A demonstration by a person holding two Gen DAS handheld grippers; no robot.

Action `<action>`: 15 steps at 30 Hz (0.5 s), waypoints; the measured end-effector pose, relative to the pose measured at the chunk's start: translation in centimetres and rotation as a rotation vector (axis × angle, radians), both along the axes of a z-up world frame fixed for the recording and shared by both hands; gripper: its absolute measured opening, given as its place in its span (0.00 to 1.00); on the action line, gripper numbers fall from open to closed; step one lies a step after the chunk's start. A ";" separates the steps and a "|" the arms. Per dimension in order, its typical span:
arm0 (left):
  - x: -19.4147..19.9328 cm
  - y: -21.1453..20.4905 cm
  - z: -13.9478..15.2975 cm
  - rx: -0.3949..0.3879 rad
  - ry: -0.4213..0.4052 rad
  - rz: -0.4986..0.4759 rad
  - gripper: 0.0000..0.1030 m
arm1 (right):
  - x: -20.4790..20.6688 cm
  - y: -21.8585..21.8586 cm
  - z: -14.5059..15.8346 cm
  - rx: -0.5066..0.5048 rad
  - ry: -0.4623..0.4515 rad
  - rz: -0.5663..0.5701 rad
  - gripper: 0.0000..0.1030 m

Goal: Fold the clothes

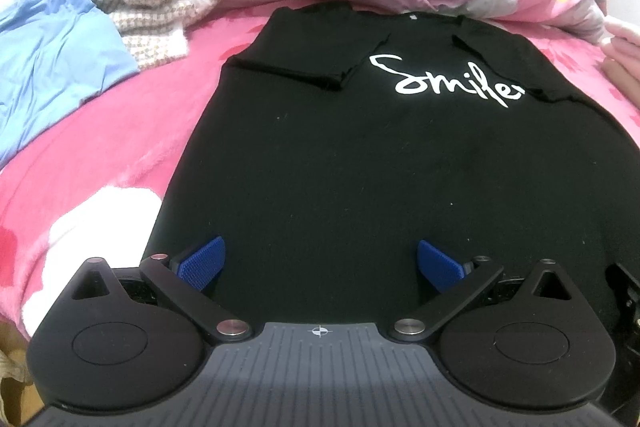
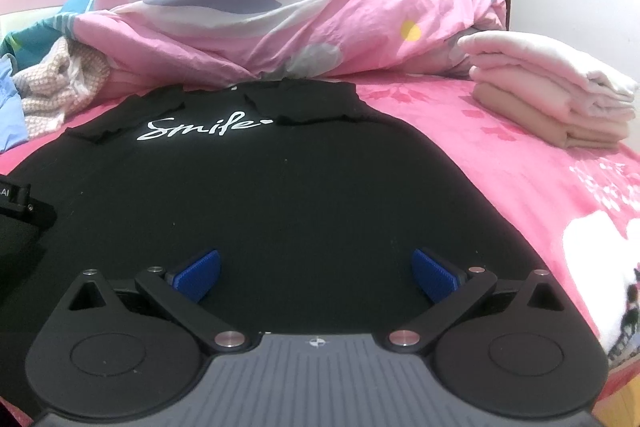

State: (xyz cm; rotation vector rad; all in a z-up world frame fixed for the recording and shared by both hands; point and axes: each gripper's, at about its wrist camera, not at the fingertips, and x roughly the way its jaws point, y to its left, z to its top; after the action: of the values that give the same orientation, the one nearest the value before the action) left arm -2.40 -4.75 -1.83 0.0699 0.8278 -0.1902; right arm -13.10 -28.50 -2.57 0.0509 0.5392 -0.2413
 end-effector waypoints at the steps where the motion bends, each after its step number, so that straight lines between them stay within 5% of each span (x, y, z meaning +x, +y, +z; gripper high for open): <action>1: 0.0 0.0 0.0 0.000 0.000 -0.001 1.00 | 0.0 0.0 0.0 0.000 -0.001 -0.002 1.00; 15: 0.0 0.0 0.0 0.002 0.008 0.001 1.00 | -0.1 0.1 0.1 0.000 0.008 -0.004 1.00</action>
State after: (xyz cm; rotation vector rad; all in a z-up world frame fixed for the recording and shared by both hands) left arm -2.35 -4.79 -1.79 0.0707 0.8357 -0.1885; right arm -13.17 -28.40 -2.52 0.0511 0.5470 -0.2454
